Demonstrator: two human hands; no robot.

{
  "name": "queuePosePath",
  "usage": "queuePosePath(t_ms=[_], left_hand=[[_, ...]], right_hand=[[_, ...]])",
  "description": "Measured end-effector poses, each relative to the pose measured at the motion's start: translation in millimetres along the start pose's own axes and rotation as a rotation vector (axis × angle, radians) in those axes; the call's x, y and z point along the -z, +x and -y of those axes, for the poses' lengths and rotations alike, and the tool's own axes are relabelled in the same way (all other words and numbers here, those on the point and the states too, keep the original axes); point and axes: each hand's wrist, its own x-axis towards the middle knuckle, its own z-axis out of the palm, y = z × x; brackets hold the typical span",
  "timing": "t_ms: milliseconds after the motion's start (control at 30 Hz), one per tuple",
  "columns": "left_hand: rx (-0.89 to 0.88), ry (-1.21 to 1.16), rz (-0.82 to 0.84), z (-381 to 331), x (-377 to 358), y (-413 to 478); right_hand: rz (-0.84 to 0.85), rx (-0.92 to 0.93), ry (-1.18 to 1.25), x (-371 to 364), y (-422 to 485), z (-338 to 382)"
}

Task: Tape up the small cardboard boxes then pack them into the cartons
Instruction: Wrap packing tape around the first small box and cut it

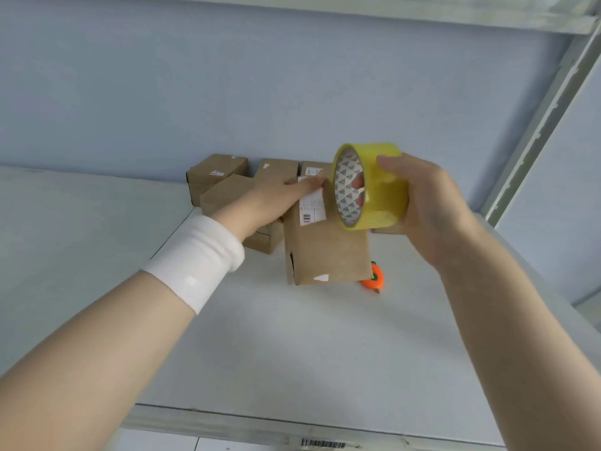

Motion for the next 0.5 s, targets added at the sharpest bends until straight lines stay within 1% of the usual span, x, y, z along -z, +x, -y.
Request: queuePosePath(t_ms=[67,100,133,233,267,367,433,500], left_hand=[[0.145,0.036,-0.007,15.6,-8.0,-1.9],[0.186,0.043,-0.027,23.7,-13.3,-3.1],[0.183,0.041,-0.079,30.5,-18.6,-2.8],[0.072,0.052,-0.310,40.3,-28.6,3.2],[0.056,0.037,-0.348,40.8,-31.0,4.6],[0.095,-0.073,-0.320,45.5,-38.6,10.4],[0.171,-0.166,-0.277,50.2,-44.9,11.2],[0.215,-0.274,-0.280,52.8,-48.8,10.2]], right_hand=[[-0.038,-0.072,-0.037,-5.6,11.5,-12.4],[-0.055,-0.087,-0.063,-9.5,14.9,-20.3],[-0.064,-0.079,-0.088,-13.6,16.6,-27.5],[-0.077,0.014,-0.147,-19.7,20.3,-43.1],[-0.096,0.036,-0.150,-20.8,21.2,-46.7],[-0.127,0.047,-0.193,-22.0,23.0,-62.6],[-0.114,0.007,-0.264,-22.4,20.5,-78.7],[-0.094,0.013,-0.329,-24.3,15.4,-89.5]])
